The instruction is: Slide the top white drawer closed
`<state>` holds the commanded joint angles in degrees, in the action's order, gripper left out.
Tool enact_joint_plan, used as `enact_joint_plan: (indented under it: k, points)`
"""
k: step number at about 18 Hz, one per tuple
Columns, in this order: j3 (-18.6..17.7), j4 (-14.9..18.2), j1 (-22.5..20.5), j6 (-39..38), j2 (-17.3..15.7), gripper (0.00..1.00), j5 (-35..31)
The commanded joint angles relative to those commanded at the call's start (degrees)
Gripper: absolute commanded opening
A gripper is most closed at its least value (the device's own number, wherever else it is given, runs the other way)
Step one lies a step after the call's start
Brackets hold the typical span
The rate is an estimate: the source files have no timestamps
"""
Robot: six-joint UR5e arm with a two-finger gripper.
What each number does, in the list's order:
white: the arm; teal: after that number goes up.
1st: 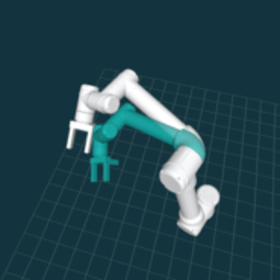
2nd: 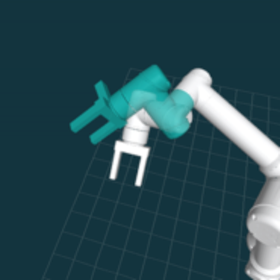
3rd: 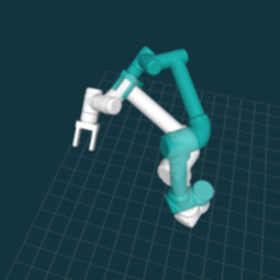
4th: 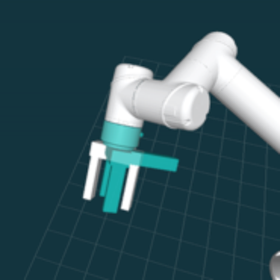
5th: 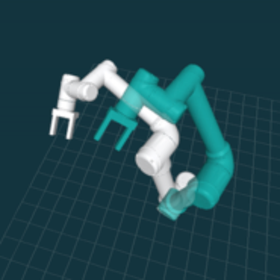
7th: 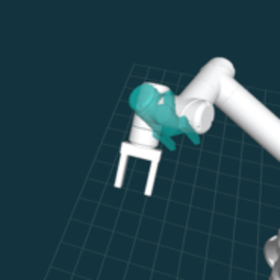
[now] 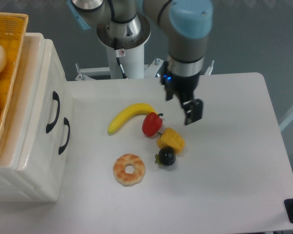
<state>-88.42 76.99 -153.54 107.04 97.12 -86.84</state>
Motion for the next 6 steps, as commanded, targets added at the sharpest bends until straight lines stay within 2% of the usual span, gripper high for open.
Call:
enact_joint_plan:
  k: [6]
  points:
    - [-0.61,0.53,-3.78,4.13,-0.62,1.0,1.05]
